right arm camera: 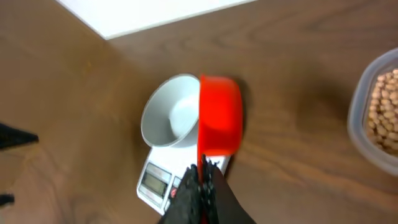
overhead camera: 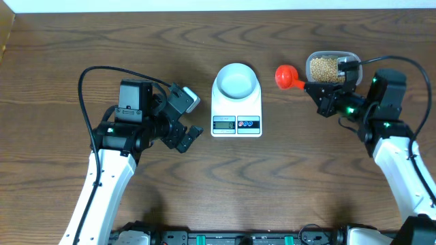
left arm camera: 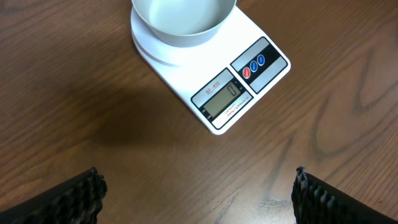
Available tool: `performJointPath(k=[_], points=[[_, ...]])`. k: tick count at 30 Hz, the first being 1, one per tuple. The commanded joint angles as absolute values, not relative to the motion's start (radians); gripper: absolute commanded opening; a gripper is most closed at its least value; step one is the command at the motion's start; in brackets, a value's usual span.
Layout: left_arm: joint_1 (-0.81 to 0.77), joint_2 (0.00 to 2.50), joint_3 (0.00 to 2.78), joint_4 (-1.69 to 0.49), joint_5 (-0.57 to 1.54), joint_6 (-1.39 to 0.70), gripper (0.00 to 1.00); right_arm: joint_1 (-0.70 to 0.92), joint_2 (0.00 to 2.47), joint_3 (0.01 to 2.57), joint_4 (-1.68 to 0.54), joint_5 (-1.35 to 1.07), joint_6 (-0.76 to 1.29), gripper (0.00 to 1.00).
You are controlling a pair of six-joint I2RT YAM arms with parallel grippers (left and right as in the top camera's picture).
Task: Scoop item into bowl and weigh 50g on scale
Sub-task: 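Move the red scoop with the right gripper over the soybean tub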
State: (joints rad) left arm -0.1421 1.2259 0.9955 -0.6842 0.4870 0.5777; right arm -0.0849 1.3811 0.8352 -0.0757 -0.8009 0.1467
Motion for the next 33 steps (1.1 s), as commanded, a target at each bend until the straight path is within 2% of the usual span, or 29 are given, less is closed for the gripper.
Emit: performJointPath(k=[1,6,13,19,33], points=[[-0.141,1.221,1.018,-0.688,0.478,0.591,0.98,-0.086,1.374,0.921,-0.155,-0.747,0.033,0.01],[-0.141,1.221,1.018,-0.688,0.478,0.59,0.98,-0.086,1.34,1.043,-0.385,-0.543,-0.085,0.01],[-0.141,1.221,1.018,-0.688,0.478,0.59,0.98,-0.086,1.291,1.151,-0.582,-0.31,-0.195,0.01],[-0.141,1.221,1.018,-0.688,0.478,0.59,0.97,-0.086,1.294,1.154,-0.587,-0.214,-0.271,0.01],[-0.141,1.221,1.018,-0.688,0.478,0.59,0.98,-0.086,1.383,1.153,-0.54,-0.072,-0.302,0.01]])
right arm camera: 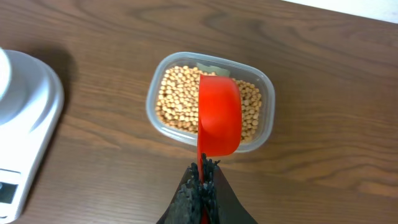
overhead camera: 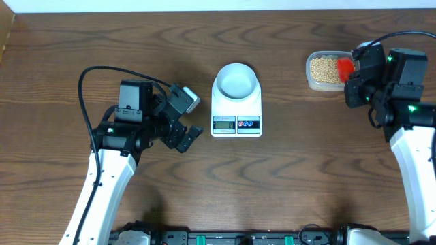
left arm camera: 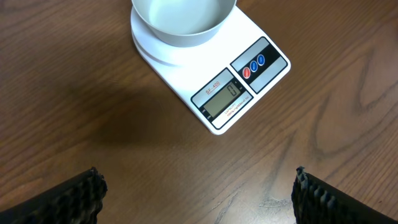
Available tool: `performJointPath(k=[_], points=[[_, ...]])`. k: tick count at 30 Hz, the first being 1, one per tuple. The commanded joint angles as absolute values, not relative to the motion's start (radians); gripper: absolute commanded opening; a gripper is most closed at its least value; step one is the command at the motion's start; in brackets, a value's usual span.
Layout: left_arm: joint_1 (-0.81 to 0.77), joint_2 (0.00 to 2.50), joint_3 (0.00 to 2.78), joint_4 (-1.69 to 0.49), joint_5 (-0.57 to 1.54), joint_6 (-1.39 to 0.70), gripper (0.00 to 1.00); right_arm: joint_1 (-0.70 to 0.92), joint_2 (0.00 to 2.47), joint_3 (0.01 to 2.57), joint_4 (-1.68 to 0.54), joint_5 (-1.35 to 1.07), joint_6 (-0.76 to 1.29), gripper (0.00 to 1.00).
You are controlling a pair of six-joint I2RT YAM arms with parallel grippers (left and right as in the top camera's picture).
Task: Scoop item into bowl and weigh 50g on scale
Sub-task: 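Move the red scoop with the right gripper over the soybean tub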
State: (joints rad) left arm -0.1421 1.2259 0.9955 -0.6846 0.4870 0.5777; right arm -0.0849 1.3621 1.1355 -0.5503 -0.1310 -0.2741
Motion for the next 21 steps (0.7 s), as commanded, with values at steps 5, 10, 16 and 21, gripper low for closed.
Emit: performJointPath(k=[5,10,16,21], points=[[-0.141,1.221,1.018,-0.688,0.478,0.59,0.98,-0.087,1.394,1.153,-0.525,0.0,-0.305,0.01],[-0.141,1.221,1.018,-0.688,0.478,0.59,0.98,-0.089,1.407,1.153,-0.511,0.001,-0.312,0.01],[-0.141,1.221,1.018,-0.688,0.478,0.59,0.98,-0.089,1.46,1.153,-0.509,0.002,-0.327,0.01],[-0.141,1.221,1.018,-0.688,0.478,0.59,0.98,-0.089,1.509,1.153,-0.508,0.002,-0.343,0.01]])
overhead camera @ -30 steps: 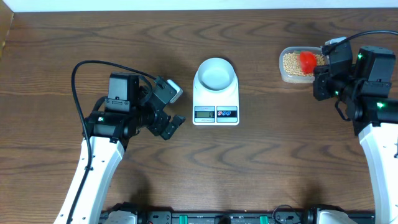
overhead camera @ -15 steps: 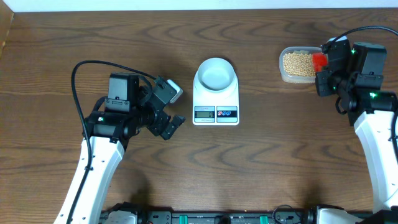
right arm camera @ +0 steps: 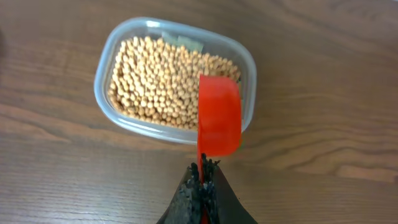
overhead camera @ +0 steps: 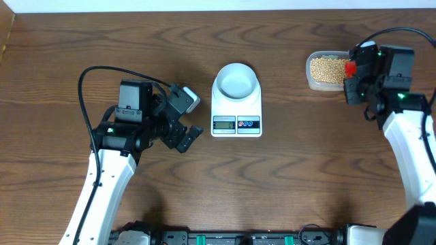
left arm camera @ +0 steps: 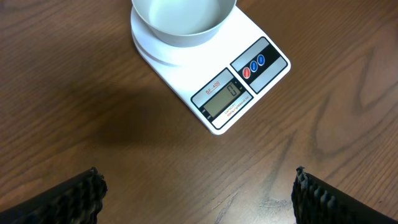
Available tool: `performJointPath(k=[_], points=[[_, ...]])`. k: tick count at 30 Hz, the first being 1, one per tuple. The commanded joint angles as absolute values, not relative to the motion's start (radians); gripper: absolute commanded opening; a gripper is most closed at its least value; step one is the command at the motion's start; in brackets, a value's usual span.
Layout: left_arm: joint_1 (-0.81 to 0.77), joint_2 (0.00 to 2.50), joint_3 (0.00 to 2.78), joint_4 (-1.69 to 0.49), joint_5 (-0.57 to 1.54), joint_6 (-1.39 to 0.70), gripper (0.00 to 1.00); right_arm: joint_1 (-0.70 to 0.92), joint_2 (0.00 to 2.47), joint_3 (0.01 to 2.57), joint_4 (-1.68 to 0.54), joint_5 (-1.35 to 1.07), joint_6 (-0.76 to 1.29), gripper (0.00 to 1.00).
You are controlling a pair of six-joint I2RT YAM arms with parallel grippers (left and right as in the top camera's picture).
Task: Scoop item into bowl and weigh 50g on scale
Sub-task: 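Move the red scoop with the right gripper over the soybean tub, then lower the red scoop with the right gripper into the soybeans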
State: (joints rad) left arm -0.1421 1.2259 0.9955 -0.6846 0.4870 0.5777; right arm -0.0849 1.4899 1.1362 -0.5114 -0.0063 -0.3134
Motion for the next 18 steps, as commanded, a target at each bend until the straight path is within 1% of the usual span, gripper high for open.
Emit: performJointPath(k=[1,10,18], points=[[-0.141,1.221,1.018,-0.688,0.478,0.59,0.98,-0.089,1.517,1.153,-0.508,0.002,-0.35,0.01],[-0.141,1.221,1.018,-0.688,0.478,0.591,0.98,-0.083,1.558,1.153,-0.505,0.078,-0.424,0.01],[-0.141,1.221,1.018,-0.688,0.478,0.59,0.98,-0.082,1.581,1.153,-0.455,0.053,-0.447,0.01]])
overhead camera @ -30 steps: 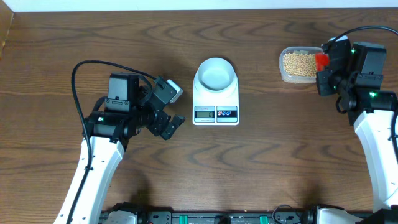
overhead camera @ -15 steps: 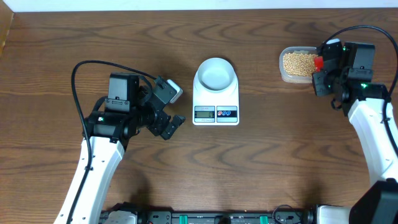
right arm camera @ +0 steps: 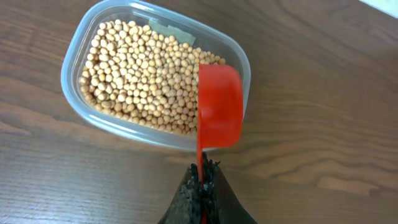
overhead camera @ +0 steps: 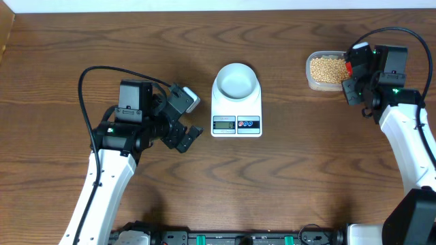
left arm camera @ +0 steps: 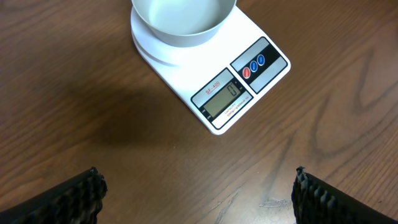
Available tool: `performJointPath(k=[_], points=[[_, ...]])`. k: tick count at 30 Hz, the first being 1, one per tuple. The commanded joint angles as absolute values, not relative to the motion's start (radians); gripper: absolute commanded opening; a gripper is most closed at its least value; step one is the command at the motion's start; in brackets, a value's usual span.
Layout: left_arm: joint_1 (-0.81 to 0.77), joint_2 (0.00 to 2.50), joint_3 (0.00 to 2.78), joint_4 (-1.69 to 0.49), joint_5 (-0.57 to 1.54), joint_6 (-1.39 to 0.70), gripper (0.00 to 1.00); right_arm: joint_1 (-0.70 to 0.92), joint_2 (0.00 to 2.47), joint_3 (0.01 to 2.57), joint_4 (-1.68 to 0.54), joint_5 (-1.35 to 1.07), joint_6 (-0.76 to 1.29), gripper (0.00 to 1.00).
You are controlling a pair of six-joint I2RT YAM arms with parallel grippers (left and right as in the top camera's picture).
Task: Scoop item into bowl and weigh 50g on scale
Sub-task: 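Lower the red scoop with the right gripper into the soybeans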
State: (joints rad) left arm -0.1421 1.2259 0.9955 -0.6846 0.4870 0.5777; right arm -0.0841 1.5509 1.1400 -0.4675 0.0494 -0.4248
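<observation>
A clear tub of tan beans (right arm camera: 152,84) (overhead camera: 325,69) stands at the table's far right. My right gripper (right arm camera: 202,171) (overhead camera: 355,85) is shut on the handle of a red scoop (right arm camera: 219,106) (overhead camera: 351,68), whose cup hangs on edge over the tub's right end. A white bowl (overhead camera: 236,79) (left arm camera: 183,18) sits empty on the white scale (overhead camera: 236,112) (left arm camera: 239,87), whose display reads zero. My left gripper (left arm camera: 199,196) (overhead camera: 185,136) stands open over bare wood, short of the scale.
A black cable (overhead camera: 109,71) loops over the left arm, and another curves above the right arm (overhead camera: 388,34). The table's far edge (overhead camera: 218,9) runs just behind the tub and bowl.
My right gripper has shifted slightly with the scoop, which now reaches a bit further over the tub's right end. The left arm, bowl and scale are unchanged.
My right gripper first held the red scoop between the scale and the bean tub. Then it was at the tub's right side with the scoop over the beans. It has stayed there since, the scoop at the tub's right end. The left arm never moved.
</observation>
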Motion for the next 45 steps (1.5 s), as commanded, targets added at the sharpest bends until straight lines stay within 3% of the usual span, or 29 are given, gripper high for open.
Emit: performJointPath(k=[1,16,45], points=[[-0.141,1.221,1.018,-0.688,0.478,0.59,0.98,-0.08,1.589,1.153,-0.452,0.052,-0.447,0.01],[-0.141,1.221,1.018,-0.688,0.478,0.59,0.98,-0.052,1.669,1.153,-0.417,0.053,-0.435,0.01],[-0.141,1.221,1.018,-0.688,0.478,0.59,0.98,-0.112,1.702,1.152,-0.434,-0.12,-0.141,0.01]])
